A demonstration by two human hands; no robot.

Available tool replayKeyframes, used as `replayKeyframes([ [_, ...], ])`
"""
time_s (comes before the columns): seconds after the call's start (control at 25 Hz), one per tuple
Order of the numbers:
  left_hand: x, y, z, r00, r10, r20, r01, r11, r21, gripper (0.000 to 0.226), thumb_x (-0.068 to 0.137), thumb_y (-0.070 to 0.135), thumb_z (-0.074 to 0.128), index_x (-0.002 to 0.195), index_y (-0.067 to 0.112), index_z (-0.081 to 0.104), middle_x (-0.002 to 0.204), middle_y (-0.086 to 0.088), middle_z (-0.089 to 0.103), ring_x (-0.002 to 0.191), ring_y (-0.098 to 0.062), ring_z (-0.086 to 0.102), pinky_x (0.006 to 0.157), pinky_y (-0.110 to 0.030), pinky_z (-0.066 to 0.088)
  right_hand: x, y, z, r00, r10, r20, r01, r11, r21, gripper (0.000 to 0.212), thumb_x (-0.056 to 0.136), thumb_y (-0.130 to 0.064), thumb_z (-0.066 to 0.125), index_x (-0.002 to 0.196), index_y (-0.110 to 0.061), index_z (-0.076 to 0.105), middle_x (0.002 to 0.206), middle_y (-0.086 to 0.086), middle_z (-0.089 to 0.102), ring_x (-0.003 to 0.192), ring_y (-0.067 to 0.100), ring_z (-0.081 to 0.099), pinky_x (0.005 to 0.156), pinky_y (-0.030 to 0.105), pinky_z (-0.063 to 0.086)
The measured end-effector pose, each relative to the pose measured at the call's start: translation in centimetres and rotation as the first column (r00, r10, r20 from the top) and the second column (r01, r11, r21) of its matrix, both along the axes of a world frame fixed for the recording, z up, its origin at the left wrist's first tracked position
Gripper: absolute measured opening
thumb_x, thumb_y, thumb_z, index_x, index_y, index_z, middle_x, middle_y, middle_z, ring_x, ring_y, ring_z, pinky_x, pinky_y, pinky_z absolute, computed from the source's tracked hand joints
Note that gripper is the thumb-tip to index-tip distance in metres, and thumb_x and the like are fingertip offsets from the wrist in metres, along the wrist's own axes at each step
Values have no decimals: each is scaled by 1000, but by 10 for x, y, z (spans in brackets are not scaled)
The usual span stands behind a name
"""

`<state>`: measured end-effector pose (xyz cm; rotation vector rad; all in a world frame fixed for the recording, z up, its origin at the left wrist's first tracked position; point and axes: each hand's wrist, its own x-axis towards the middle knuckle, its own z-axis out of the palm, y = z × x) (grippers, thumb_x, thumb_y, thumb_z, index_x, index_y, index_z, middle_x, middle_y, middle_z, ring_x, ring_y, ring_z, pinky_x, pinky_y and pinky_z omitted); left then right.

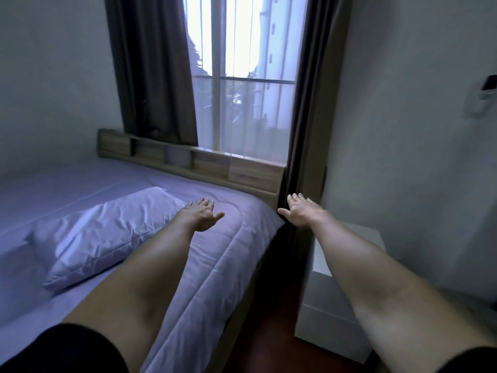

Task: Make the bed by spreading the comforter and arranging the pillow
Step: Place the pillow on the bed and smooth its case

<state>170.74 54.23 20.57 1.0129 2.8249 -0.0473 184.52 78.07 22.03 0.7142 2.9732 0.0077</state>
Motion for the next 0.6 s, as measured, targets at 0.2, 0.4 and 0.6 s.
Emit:
replayKeyframes([
  [0.2,-103,-19,-12,981,193,19,-193,981,-14,69,101,51,18,154,8,9,162,-4,4,150,-16,3,121,-37,5,-147,12,-21,983,185,-4,-185,983,-18,74,101,-52,24,154,-5,5,162,9,1,150,20,0,121,35,3],
  [0.4,-213,-53,-35,936,351,38,-350,936,-43,69,101,52,19,154,8,10,162,-6,4,150,-19,5,122,-38,8,-286,-6,-51,940,342,10,-341,938,-61,72,101,-52,24,154,-6,5,162,10,1,150,22,0,122,36,5],
  [0.6,-281,-101,-72,882,463,85,-450,882,-136,73,100,52,26,153,5,7,162,-8,3,150,-21,4,122,-39,8,-393,-33,-93,867,494,62,-486,867,-111,74,100,-52,27,154,-6,4,162,10,0,150,24,-1,122,39,6],
])
